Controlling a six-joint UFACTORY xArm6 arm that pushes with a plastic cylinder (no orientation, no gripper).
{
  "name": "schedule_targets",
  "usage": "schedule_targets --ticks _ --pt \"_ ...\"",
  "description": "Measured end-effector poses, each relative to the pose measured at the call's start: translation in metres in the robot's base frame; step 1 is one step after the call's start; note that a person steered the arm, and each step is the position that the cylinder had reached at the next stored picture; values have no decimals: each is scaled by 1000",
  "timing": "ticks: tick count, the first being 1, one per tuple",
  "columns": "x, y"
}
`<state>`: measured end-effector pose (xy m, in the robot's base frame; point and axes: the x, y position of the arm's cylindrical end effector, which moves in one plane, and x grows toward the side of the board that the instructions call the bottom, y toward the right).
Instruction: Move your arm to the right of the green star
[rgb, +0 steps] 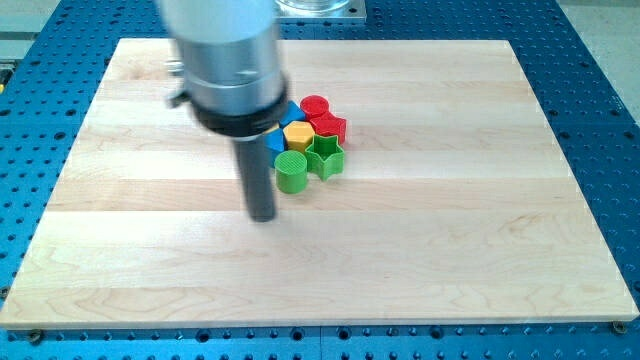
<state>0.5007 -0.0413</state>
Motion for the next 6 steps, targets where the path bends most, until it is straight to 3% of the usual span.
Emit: schedule_targets --ticks 2,3,4,5,6 --pt "-3 -12" --pt "-2 29" --pt "-26 129" --pt "-82 161" --pt "-110 161"
